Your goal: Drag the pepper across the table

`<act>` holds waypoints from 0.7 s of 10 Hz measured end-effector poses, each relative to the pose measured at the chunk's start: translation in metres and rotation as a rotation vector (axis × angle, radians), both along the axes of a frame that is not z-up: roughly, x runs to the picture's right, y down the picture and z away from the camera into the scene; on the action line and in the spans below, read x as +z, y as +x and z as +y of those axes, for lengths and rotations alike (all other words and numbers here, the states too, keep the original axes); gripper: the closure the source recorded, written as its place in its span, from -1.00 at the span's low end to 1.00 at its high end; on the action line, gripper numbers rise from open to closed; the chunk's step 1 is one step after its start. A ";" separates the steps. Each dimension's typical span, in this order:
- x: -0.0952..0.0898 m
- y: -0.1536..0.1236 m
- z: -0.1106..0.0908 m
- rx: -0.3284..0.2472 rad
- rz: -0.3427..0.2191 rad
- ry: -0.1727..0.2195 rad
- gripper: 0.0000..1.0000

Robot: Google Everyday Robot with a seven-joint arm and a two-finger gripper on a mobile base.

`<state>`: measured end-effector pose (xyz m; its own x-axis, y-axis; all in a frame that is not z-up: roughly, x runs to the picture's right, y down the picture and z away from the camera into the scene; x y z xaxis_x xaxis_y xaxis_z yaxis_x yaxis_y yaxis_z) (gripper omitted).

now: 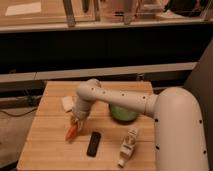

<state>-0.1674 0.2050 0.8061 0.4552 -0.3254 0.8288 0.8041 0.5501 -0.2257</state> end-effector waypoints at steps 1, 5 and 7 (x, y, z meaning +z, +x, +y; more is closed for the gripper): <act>0.000 0.001 0.000 0.002 0.001 -0.001 1.00; 0.001 0.006 0.001 0.020 0.008 -0.008 1.00; 0.001 0.010 0.001 0.031 0.012 -0.012 1.00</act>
<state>-0.1578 0.2055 0.8074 0.4751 -0.3010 0.8269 0.7839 0.5717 -0.2423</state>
